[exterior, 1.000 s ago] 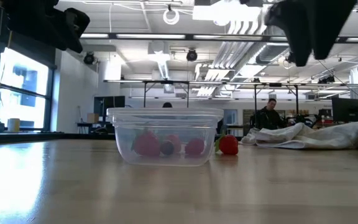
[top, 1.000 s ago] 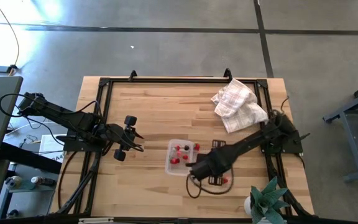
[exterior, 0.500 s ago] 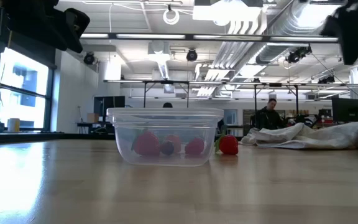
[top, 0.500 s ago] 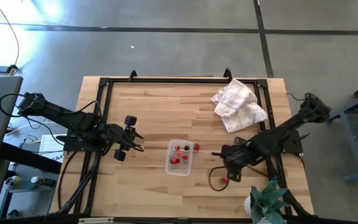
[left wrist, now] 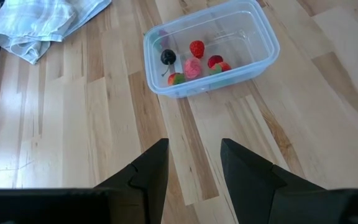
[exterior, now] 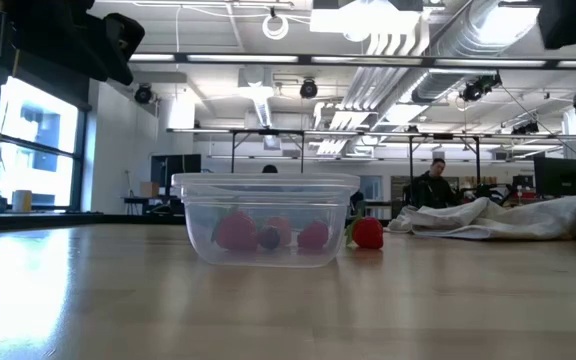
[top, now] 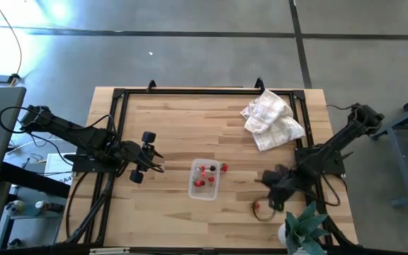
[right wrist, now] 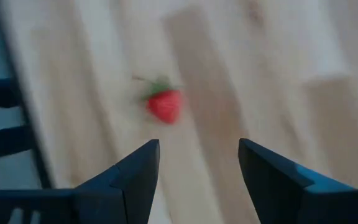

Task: Pick and placing Produce into tupperware
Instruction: Put the red strawberry into the transparent container

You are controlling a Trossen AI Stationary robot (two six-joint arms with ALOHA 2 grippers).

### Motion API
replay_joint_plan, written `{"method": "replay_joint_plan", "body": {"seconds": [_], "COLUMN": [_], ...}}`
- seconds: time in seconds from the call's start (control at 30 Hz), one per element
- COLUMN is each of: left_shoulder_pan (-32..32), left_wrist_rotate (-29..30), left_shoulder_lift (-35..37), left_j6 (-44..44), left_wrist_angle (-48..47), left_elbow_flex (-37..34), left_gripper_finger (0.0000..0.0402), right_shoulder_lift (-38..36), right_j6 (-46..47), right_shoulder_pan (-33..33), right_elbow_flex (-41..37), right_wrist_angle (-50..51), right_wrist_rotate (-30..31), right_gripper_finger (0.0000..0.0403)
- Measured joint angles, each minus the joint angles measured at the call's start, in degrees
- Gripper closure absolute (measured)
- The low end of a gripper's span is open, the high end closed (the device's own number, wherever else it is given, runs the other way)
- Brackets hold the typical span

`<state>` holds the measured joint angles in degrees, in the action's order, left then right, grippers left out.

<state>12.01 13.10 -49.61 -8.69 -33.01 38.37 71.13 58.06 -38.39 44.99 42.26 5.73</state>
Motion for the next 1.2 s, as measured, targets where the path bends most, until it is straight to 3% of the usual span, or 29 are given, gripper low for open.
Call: {"method": "replay_joint_plan", "body": {"seconds": [0.1, 0.3, 0.47, 0.77, 1.2], "left_shoulder_pan": [0.00, 0.00, 0.00, 0.00, 0.00], "left_wrist_rotate": [-0.01, 0.00, 0.00, -0.01, -0.01], "left_shoulder_lift": [-0.02, -0.02, -0.01, -0.02, 0.00], "left_j6": [0.00, 0.02, 0.02, 0.02, 0.01], "left_wrist_angle": [-0.02, -0.01, -0.02, -0.02, -0.01], "left_elbow_flex": [0.00, 0.00, 0.00, 0.00, 0.00], "left_gripper_finger": [0.0266, 0.0266, 0.0266, 0.0266, 0.0266], "right_shoulder_lift": [0.06, 0.07, 0.09, 0.14, 7.81], "right_j6": [-3.30, -7.38, -16.82, -23.50, -20.57], "right_shoulder_pan": [-2.43, -4.43, -5.32, -5.29, -5.09], "right_elbow_flex": [-2.60, -5.39, -7.35, -7.36, -7.36], "right_wrist_angle": [-7.42, -8.68, -13.20, -17.52, -20.39], "right_wrist_rotate": [1.11, 4.83, 4.81, 4.69, 3.79], "right_gripper_finger": [0.0192, 0.0192, 0.0192, 0.0192, 0.0192]}}
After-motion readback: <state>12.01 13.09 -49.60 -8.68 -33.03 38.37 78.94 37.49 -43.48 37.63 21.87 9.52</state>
